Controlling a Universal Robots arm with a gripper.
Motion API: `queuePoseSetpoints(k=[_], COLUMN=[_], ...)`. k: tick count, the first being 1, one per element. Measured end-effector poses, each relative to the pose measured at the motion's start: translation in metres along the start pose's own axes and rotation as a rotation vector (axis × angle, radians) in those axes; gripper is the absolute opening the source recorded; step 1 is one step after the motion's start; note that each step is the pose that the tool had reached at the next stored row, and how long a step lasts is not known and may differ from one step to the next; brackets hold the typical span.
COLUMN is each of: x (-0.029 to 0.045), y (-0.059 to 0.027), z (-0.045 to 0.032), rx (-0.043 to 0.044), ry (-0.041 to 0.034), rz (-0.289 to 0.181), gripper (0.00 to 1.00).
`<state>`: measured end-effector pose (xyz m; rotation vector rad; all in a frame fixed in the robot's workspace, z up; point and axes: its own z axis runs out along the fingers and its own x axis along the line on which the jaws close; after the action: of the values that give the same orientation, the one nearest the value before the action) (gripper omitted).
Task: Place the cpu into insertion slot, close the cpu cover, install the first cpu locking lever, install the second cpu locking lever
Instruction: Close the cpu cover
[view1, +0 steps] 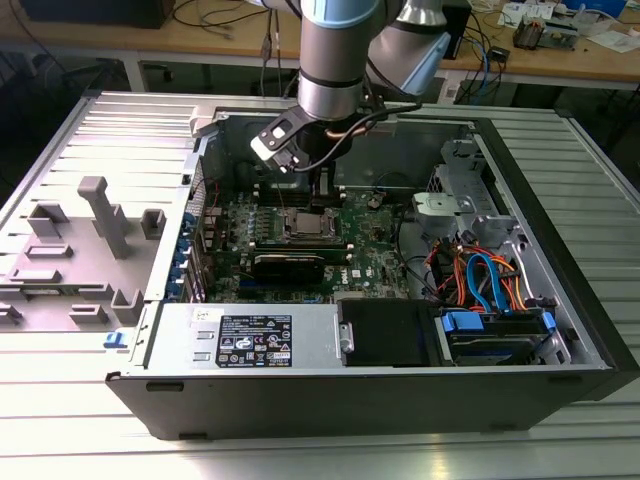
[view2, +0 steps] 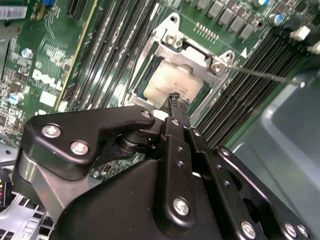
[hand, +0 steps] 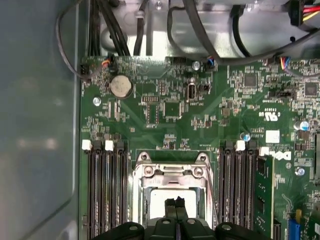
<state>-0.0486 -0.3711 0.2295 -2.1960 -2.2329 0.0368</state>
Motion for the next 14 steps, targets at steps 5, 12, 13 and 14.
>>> queuePoseSetpoints(k=[5, 12, 13, 14], x=[0.0003, 0.0006, 0.0006, 0.0006], y=[-0.0172, -0.0274, -0.0277, -0.028], z=[0.0069, 0.0186, 0.0207, 0.0236], rx=[0.0019, 0.0047, 0.0057, 0.0072], ry=[-0.0001, -0.0002, -0.0002, -0.0005], rz=[-0.003, -0.012, -0.014, -0.015], gripper=[0.11, 0.11, 0.11, 0.11])
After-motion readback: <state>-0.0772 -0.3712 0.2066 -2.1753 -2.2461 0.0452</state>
